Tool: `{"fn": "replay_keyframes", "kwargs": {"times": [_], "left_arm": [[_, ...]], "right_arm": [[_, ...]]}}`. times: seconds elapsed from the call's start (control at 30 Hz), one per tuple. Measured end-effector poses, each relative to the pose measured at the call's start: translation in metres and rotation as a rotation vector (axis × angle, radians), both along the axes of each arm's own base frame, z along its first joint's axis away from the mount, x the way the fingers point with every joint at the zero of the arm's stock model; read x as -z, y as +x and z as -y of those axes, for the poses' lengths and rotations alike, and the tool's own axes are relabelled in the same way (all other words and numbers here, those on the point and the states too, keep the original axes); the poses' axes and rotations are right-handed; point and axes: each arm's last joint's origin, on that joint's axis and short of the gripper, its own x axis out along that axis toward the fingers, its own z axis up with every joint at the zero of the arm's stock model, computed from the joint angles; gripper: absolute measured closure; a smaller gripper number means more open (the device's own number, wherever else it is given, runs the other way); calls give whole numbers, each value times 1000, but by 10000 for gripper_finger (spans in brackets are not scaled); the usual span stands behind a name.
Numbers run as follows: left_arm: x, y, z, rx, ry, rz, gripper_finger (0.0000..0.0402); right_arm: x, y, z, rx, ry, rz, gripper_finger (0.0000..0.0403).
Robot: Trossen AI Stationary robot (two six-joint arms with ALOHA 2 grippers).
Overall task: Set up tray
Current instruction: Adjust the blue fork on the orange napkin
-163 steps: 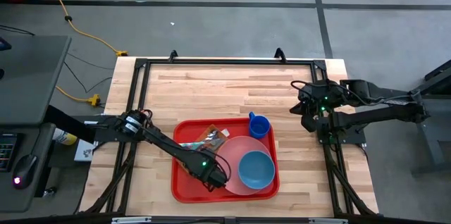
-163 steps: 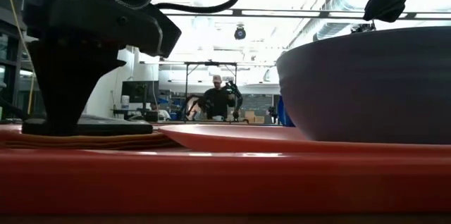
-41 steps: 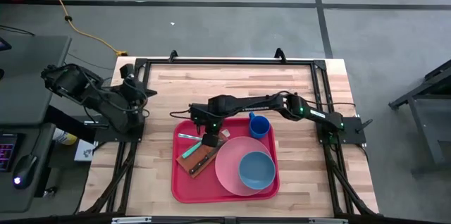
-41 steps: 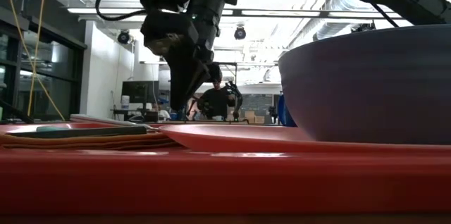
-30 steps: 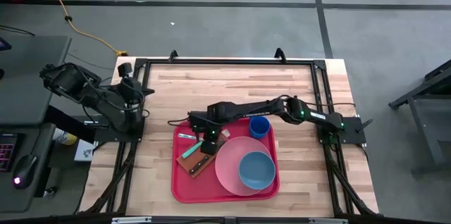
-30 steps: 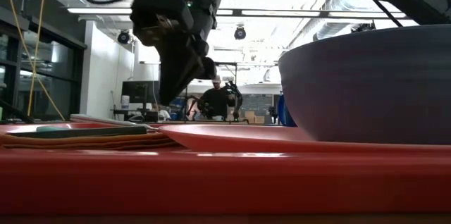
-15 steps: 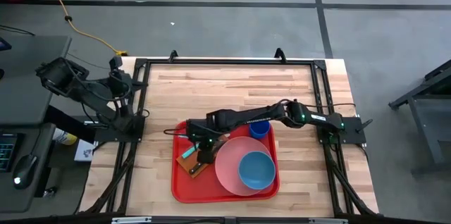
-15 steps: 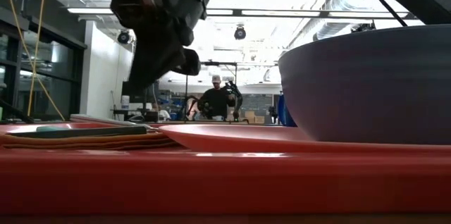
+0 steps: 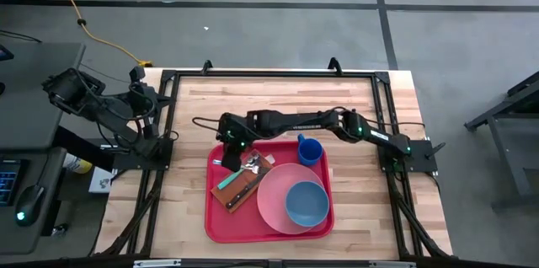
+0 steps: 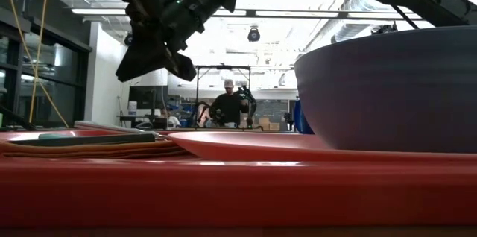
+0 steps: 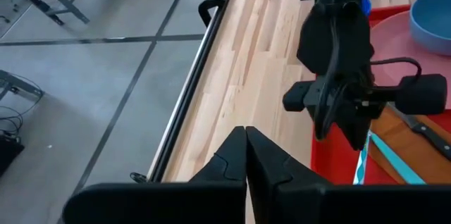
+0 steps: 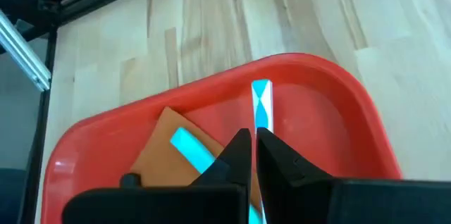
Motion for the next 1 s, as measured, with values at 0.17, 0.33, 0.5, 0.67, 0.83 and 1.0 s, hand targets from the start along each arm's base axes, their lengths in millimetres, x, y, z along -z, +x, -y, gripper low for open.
{"fn": "replay_keyframes", "kwargs": {"times": [0.17, 0.33, 0.5, 0.67, 0.83, 1.0], "left_arm": [[0, 0, 0, -3, 4, 2, 378], [0, 0, 0, -3, 13, 1, 386], [-1, -2, -1, -2, 10, 7, 362], [-1, -3, -2, -2, 10, 8, 353], [-1, -3, -2, -2, 9, 8, 371], [-1, -4, -2, -2, 8, 10, 386]], "right_arm": [[12, 5, -1, -7, 30, 3, 403], [35, 11, -1, 34, 24, -34, 403], [35, 11, 9, 50, -6, -25, 403], [37, 10, 20, 64, -12, -30, 403], [56, 8, 21, 57, 7, -76, 403], [67, 7, 20, 44, 34, -85, 403]]}}
